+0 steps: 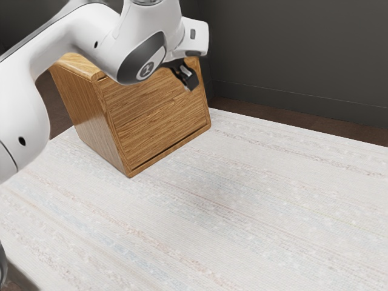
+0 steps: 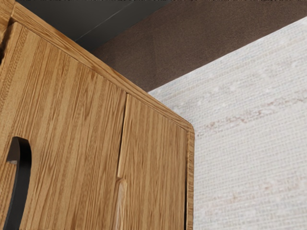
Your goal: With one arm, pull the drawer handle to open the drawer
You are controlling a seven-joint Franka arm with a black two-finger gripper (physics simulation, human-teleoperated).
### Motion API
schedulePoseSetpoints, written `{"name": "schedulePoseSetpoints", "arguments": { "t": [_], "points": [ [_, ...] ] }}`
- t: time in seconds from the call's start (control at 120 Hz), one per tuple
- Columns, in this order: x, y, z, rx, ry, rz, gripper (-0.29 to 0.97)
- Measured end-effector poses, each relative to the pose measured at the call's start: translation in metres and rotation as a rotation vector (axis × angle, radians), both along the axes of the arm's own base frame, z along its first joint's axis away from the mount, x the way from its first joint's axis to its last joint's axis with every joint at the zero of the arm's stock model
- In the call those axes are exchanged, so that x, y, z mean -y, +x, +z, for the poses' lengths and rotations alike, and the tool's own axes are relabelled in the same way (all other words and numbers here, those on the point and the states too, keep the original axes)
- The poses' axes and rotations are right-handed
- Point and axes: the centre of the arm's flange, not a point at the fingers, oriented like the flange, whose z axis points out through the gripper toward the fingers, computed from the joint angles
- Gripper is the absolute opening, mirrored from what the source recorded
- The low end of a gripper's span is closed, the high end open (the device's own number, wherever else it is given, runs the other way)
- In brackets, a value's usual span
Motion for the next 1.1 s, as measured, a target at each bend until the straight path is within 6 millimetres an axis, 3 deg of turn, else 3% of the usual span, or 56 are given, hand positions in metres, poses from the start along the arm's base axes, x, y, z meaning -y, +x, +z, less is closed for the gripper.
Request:
{"name": "schedulePoseSetpoints", "arguments": {
  "t": [0.125,0.617,0.983,1.1],
  "points": [
    [-0.019,0.0,0.003,0.023,-0.001,0.017,0.68],
    [-0.034,0.012,-0.008,0.069,-0.003,-0.007,0.68],
    [-0.067,0.016,-0.019,0.074,-0.001,0.021,0.68],
    [-0.067,0.019,-0.025,0.075,-0.004,0.015,0.68]
  ]
}}
